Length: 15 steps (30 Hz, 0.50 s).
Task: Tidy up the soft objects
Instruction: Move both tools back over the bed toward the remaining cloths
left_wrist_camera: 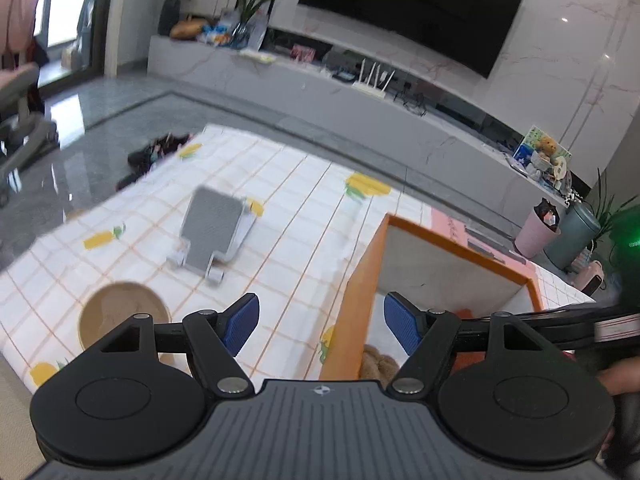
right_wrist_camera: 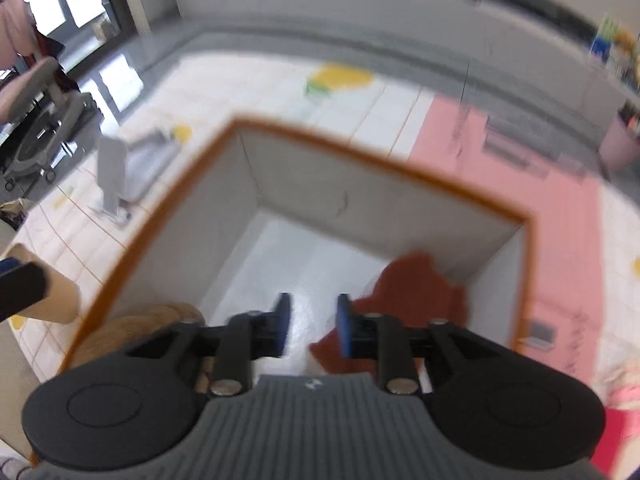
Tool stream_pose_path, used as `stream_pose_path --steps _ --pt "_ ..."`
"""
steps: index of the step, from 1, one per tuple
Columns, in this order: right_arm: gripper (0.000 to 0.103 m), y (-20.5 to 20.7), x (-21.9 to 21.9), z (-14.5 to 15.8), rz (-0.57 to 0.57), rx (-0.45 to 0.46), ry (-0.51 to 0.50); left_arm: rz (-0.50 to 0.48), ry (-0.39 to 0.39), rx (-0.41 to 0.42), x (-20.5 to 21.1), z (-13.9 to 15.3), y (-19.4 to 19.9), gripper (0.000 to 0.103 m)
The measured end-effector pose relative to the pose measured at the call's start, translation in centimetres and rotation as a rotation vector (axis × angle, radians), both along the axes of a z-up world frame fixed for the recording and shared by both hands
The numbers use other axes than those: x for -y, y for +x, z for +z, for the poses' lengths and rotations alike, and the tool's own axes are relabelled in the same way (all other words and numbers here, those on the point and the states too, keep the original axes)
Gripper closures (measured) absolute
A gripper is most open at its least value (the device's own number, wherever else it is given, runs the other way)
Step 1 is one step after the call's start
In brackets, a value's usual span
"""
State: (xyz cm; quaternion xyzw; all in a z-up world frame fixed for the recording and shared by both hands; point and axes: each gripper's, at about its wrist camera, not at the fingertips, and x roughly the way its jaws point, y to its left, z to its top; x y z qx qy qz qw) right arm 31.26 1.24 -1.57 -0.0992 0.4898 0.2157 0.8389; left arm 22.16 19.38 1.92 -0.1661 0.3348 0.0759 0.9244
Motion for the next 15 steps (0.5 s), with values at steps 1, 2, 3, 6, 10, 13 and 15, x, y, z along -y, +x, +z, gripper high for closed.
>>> stream_pose_path --steps 1,2,3,6,10,13,15 --pt "0.078 -1.1 0.6 2.0 0.022 0.034 -0.027 -0.004 0.013 0.003 0.4 0.4 -0.2 0.019" --pt "0.078 -1.7 1.1 3.1 0.024 0.054 -0.031 -0.003 0.030 -0.005 0.8 0.7 -0.3 0.019" --pt "0.076 -2.5 1.7 4.1 0.026 0.070 -0.030 -0.005 0.059 -0.021 1.2 1.1 -0.4 0.020" --pt "0.065 -4.6 4.0 7.1 0.007 0.118 -0.035 0.006 0.155 -0.003 2.6 2.7 -1.3 0.020" --pt "0.057 -7.5 7.9 10.6 -0.037 0.157 -0.055 -0.022 0.128 0.060 4.5 4.6 -3.0 0.020" --pt "0.052 -9.9 11.0 12.5 -0.082 0.197 -0.080 -0.103 0.100 0.080 6.7 5.3 -4.0 0.020" --pt "0.047 -11.5 13.4 13.2 -0.130 0.217 -0.082 -0.156 0.103 0.096 8.3 5.6 -4.6 0.020"
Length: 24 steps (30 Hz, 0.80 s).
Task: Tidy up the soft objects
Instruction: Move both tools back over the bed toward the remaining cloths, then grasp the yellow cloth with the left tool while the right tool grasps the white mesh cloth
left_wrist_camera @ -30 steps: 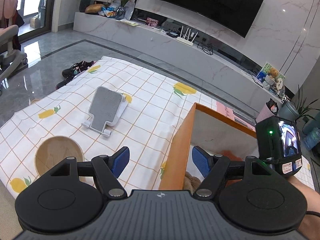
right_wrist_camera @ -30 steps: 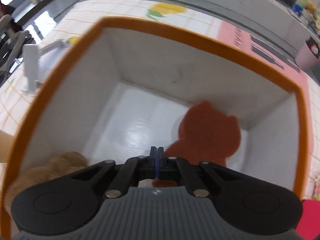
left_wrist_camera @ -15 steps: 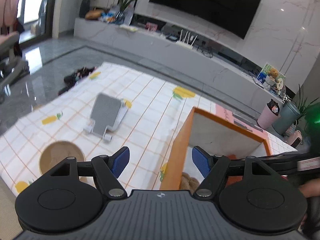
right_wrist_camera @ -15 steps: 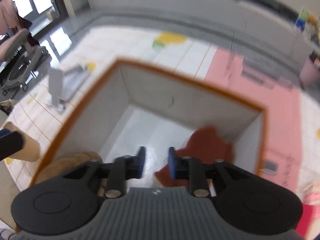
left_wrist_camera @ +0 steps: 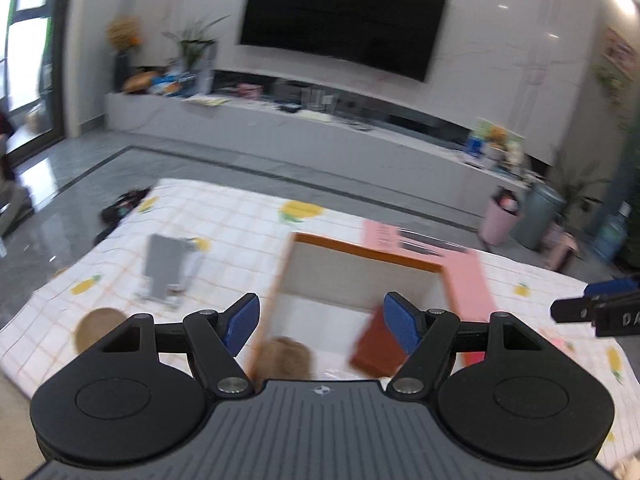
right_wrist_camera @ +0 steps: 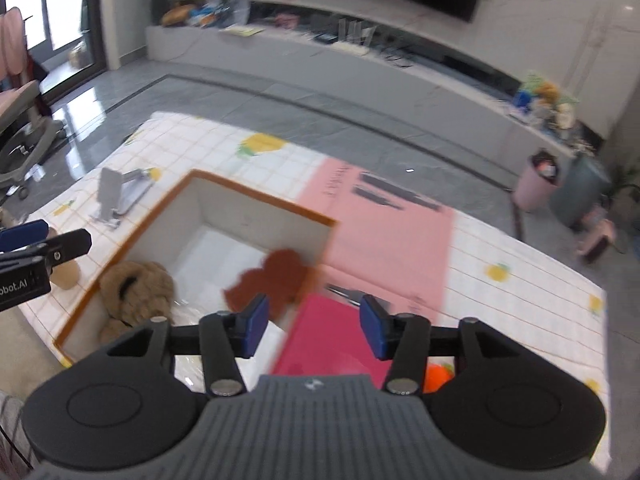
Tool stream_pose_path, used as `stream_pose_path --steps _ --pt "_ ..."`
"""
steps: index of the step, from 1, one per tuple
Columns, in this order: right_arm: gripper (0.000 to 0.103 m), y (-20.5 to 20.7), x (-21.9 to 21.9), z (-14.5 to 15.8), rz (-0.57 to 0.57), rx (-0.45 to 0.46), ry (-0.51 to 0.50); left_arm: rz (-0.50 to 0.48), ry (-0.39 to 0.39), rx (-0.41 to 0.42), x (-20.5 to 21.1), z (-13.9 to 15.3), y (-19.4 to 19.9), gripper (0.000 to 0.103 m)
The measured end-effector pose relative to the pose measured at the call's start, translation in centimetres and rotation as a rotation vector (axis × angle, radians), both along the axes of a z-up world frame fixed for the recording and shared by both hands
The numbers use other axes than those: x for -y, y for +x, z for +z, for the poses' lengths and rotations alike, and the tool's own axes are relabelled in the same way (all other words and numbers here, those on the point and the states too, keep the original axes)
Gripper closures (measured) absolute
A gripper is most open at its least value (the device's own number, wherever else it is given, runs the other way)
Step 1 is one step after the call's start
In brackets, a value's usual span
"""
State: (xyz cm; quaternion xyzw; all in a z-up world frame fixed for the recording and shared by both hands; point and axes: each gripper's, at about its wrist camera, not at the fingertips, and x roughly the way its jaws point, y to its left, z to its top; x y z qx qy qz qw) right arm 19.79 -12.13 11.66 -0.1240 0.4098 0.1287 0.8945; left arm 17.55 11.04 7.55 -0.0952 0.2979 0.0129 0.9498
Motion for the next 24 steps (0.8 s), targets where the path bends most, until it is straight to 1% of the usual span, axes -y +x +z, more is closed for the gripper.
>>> stream_pose_path --steps 1,2,4,6,7,9,10,11,13,15,17,19,21,22,23,24 --pt "0.043 -0.8 1.2 0.2 -0.026 0.009 0.000 -0.020 -0.004 0.003 0.7 0.1 -0.3 0.020" --pt "0.041 -1.5 2.5 0.4 -0.047 0.014 -0.005 -0.036 -0.017 0.007 1.4 0.1 -0.6 0.020" --pt "0.033 -3.1 5.0 0.4 -0.082 0.027 -0.031 -0.051 -0.075 0.018 2.7 0.2 -1.4 0.020" --pt "0.032 -4.3 7.6 0.0 -0.123 0.034 -0.053 -0.044 -0.155 0.019 4.3 -0.3 -2.1 0.019" --pt "0.032 -4.8 8.8 -0.3 -0.146 0.035 -0.057 -0.061 -0.169 0.000 5.5 -0.7 -2.3 0.019" --pt "0.032 -5.6 11.4 -1.3 -0.204 0.039 -0.054 -0.157 -0.121 -0.056 8.7 -1.3 -2.1 0.019" --pt "0.032 -5.9 12.6 -1.9 -0.233 0.040 -0.055 -0.195 -0.103 -0.066 9.9 -1.7 -2.2 0.019" --pt "0.032 -6.2 13.8 -2.6 -0.260 0.039 -0.059 -0.222 -0.097 -0.071 11.2 -2.1 -2.3 0.019" --pt "0.032 -7.0 15.5 -4.0 -0.302 0.048 -0.082 -0.243 -0.108 -0.085 13.7 -3.2 -2.5 0.019" --pt "0.031 -7.5 17.1 -5.6 -0.335 0.056 -0.090 -0.276 -0.102 -0.115 15.9 -4.6 -2.4 0.019" --pt "0.028 -7.7 18.7 -7.2 -0.396 0.070 -0.092 -0.335 -0.086 -0.141 18.3 -6.1 -2.2 0.019" --pt "0.023 -7.7 20.1 -9.0 -0.466 0.082 -0.088 -0.384 -0.085 -0.144 20.3 -7.8 -2.1 0.019" --pt "0.020 -7.6 20.9 -10.8 -0.483 0.072 -0.099 -0.430 -0.092 -0.149 22.1 -9.1 -2.0 0.019" --pt "0.019 -7.6 20.9 -10.8 -0.483 0.072 -0.099 -0.458 -0.095 -0.156 23.1 -9.8 -2.0 0.019" --pt "0.018 -7.4 21.8 -12.3 -0.466 0.068 -0.093 -0.490 -0.089 -0.164 24.1 -10.6 -1.9 0.019" --pt "0.014 -6.9 22.3 -13.0 -0.466 0.060 -0.082 -0.517 -0.073 -0.170 25.1 -11.3 -2.0 0.019"
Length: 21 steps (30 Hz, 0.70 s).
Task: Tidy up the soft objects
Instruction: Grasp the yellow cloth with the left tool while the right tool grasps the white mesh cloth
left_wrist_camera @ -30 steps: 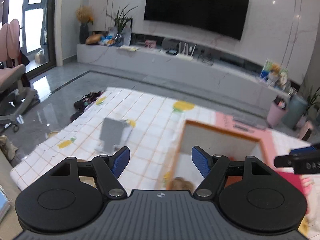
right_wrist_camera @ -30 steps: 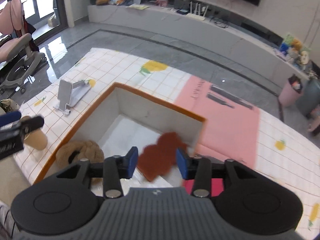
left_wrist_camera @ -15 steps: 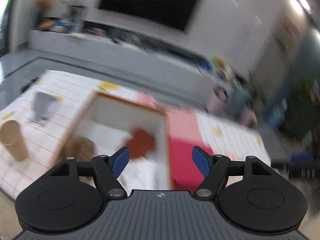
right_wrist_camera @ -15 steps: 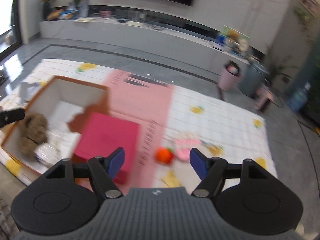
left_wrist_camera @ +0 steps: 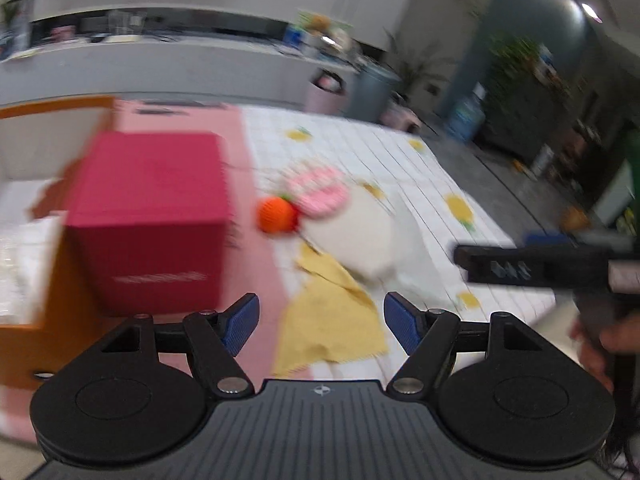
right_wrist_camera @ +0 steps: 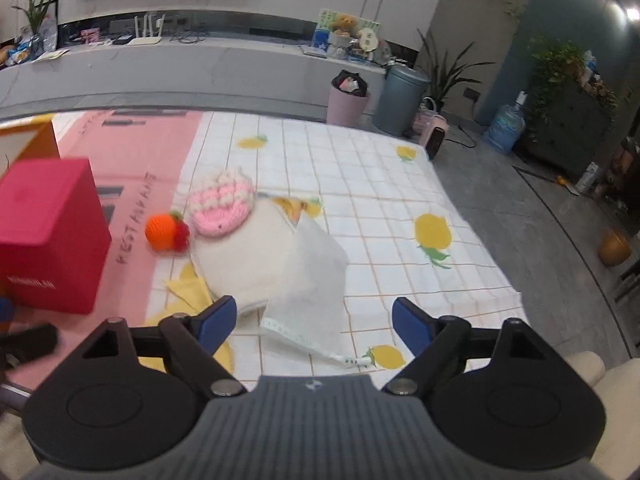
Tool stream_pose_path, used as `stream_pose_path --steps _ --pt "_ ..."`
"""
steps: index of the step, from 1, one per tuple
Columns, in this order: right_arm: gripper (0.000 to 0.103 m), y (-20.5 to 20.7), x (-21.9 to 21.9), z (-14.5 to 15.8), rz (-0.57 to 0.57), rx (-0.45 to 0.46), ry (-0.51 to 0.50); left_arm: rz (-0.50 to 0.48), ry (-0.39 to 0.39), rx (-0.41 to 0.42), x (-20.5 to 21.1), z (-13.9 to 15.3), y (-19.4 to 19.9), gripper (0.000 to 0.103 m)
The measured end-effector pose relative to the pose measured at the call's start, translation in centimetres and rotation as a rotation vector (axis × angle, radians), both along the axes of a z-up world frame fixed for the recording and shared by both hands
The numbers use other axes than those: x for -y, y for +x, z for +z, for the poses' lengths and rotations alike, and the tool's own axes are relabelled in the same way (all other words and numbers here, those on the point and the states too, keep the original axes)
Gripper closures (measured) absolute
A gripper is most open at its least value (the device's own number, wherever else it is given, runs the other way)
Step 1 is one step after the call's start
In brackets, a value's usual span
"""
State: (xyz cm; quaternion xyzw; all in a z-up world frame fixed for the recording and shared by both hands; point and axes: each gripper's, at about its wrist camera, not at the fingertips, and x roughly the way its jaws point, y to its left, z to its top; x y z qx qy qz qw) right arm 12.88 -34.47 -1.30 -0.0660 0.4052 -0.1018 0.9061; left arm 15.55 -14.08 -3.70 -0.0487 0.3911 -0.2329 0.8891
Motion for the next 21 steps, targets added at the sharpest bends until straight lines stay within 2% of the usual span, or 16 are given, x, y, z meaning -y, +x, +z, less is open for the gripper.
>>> stream_pose_path --steps 1,3,6,8,11,13,15,21 --pt "0.009 0.5 0.8 -0.7 -0.006 -0.011 0.024 -0.018 0.030 0.006 0.9 -0.7 0.0 0.019" --pt "0.007 2.1 2.2 -2.2 0.002 -0.067 0.117 -0.029 0.113 0.041 2.8 -1.9 -0.1 0.019" --pt "0.006 3.6 4.4 -4.2 -0.048 -0.064 0.214 -0.042 0.170 0.114 4.5 -2.9 -0.3 0.019" --pt "0.006 5.0 5.4 -5.6 -0.062 -0.072 0.246 -0.037 0.216 0.112 5.3 -3.7 0.3 0.019" --pt "0.006 6.6 6.7 -7.5 -0.101 -0.099 0.294 -0.053 0.211 0.113 5.9 -4.5 1.2 0.019" --pt "0.006 7.3 7.7 -8.6 -0.137 -0.123 0.365 -0.061 0.172 0.149 5.8 -4.9 1.1 0.015" --pt "0.006 7.7 8.1 -9.4 -0.171 -0.136 0.395 -0.078 0.156 0.185 6.2 -5.3 0.8 0.015" --pt "0.006 9.5 8.0 -10.1 -0.144 -0.154 0.366 -0.246 0.245 0.255 8.5 -6.8 -0.8 0.009"
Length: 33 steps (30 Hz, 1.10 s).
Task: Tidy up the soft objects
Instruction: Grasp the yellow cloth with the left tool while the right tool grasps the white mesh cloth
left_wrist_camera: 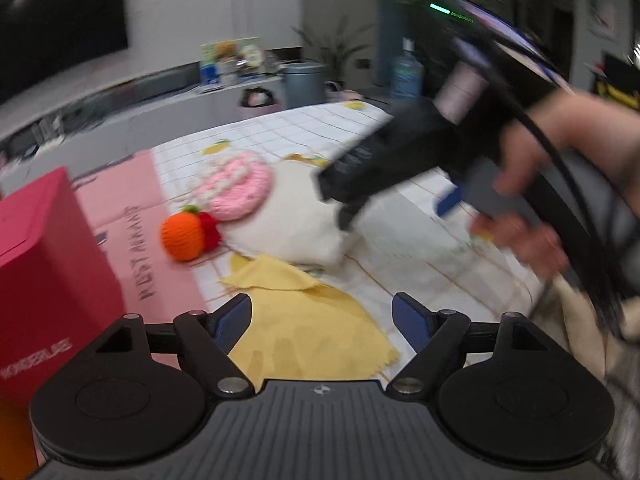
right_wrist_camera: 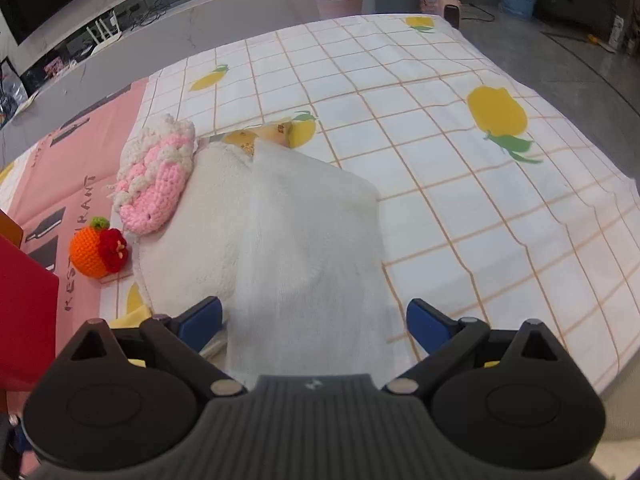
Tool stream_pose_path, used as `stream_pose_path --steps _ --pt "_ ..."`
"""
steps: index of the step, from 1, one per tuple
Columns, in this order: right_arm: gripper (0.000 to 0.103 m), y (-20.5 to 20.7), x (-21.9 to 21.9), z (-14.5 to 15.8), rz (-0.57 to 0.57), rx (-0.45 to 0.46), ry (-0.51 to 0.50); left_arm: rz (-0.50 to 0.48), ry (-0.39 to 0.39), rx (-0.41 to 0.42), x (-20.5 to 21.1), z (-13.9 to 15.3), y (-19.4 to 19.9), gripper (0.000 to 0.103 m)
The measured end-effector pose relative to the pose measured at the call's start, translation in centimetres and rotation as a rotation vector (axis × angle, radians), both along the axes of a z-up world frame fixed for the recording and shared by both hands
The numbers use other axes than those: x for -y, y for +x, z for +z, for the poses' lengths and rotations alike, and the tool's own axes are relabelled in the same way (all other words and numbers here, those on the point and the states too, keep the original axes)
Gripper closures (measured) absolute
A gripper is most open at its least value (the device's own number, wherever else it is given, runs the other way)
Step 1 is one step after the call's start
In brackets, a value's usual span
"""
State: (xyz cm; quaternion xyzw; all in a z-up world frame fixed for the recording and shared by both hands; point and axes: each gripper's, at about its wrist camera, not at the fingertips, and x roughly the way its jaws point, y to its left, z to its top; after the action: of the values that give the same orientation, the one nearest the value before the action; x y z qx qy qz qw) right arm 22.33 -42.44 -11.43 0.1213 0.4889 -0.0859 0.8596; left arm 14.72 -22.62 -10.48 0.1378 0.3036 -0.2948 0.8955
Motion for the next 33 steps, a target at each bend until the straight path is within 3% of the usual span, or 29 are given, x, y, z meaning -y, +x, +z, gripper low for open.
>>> stream_pose_path --steps 4,6,9,14,19,23,26,28,33 --pt "0.006 0.5 0.6 -0.3 -0.022 -0.007 0.006 0.014 0.036 -0.021 0.6 -0.9 0.2 0.009" --pt "0.002 0.5 1.3 -0.8 -0.064 -0.010 0.064 0.043 0.044 -0.026 0.7 -1.3 0.8 0.009" --pt "0.002 0.4 1.0 -0.9 -0.051 -0.015 0.036 0.085 0.057 -0.026 0.6 -1.8 1.8 0.009" --pt "0.012 -0.1 2.1 -0.5 -0.115 -0.022 0.111 0.099 0.012 -0.062 0.3 -2.3 2.6 0.009" --pt "0.019 -1.1 2.4 -0.2 -0.116 -0.029 0.131 0.086 -0.021 -0.045 0.5 -2.6 2.0 0.007" --pt "0.032 -1.3 2.4 0.1 -0.098 -0.035 0.119 0.076 -0.025 -0.050 1.0 -2.7 1.9 0.000" --pt "0.057 -1.6 3.0 0.1 -0.098 -0.033 0.161 0.082 -0.023 -0.054 1.0 -2.9 2.1 0.000" --pt "0.067 -1.8 2.9 0.1 -0.095 -0.038 0.128 0.107 -0.028 -0.045 0.8 -3.0 2.0 0.000" --pt "0.078 -2.0 2.3 0.1 -0.053 -0.051 0.044 0.167 -0.037 -0.048 0.5 -3.1 2.5 0.000"
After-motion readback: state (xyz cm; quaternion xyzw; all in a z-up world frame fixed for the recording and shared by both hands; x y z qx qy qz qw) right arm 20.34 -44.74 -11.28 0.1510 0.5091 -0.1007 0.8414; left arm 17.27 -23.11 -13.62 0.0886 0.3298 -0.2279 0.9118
